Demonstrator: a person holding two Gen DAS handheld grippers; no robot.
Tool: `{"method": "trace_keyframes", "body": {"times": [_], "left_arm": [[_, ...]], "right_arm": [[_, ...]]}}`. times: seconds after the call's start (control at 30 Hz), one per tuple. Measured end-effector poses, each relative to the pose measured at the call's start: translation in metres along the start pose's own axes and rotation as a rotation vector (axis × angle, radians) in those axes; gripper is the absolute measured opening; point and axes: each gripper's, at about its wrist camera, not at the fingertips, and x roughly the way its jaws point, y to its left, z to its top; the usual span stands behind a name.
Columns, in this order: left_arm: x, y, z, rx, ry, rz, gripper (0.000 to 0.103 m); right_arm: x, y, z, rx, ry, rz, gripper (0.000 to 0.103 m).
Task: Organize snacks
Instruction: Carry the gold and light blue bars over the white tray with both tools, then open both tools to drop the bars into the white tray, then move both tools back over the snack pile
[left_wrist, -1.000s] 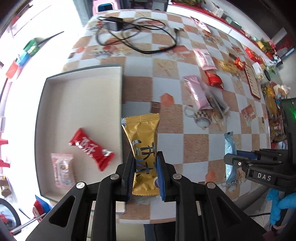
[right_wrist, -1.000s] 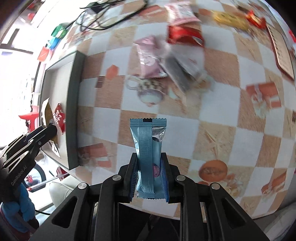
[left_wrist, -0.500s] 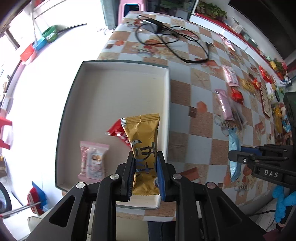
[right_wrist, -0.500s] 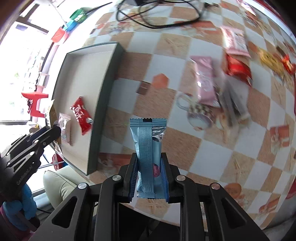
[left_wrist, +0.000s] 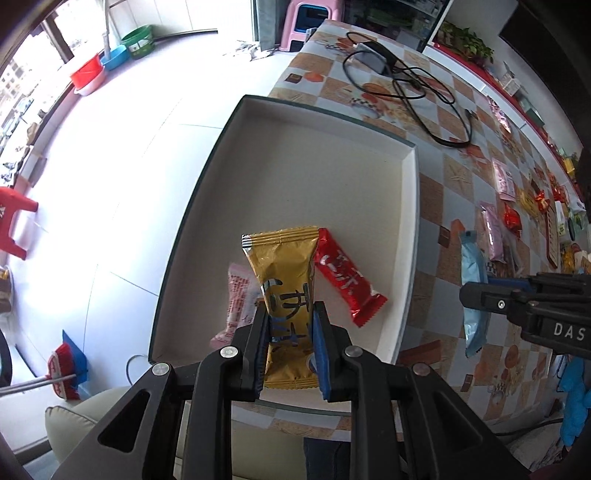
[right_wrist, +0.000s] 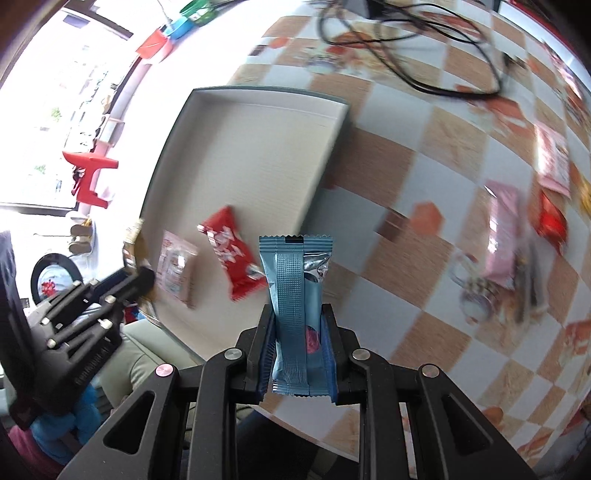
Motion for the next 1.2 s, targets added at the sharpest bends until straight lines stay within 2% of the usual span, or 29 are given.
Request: {"method": "trace_keyframes", "body": {"times": [0.27,0.67,0.7,0.73,0.77,0.8,0.83,0.9,1.03,1.2], "left_arm": [[0.013,0.009,-0.003,-0.016,0.035,0.004,0.024],[0.030,0.003,-0.008,0.014,0.074,0.026,0.024],[0.030,0.002,-0.008,0.024,0.068,0.038,0.026],[0.030,0.001,-0.009,0.035,0.067,0.043,0.032],[0.030,-0.001,-0.009,0.046,0.066,0.047,0.037],[0.029,-0.003,-0.010,0.059,0.061,0.055,0.052],[0.027,-0.004,-0.011,0.067,0.054,0.060,0.064],[0.023,-0.006,-0.011,0.080,0.041,0.063,0.073],[0.021,-0.014,-0.006,0.090,0.047,0.056,0.076],[0.017,-0.033,0.000,0.122,0.043,0.050,0.077]], "right_arm": [[0.021,0.037,0.018,-0.064,0.027,0.019,0.024],[0.044,0.045,0.031,-0.050,0.070,0.015,0.025],[0.043,0.045,0.030,-0.048,0.071,0.015,0.025],[0.043,0.043,0.030,-0.043,0.072,0.018,0.026],[0.042,0.042,0.029,-0.034,0.071,0.019,0.030],[0.041,0.039,0.029,-0.023,0.069,0.022,0.049],[0.038,0.036,0.029,-0.011,0.063,0.027,0.079],[0.030,0.026,0.027,0.020,0.031,0.027,0.103],[0.019,-0.002,0.023,0.090,0.008,0.000,0.103],[0.007,-0.061,0.008,0.234,-0.011,-0.070,0.103]]}}
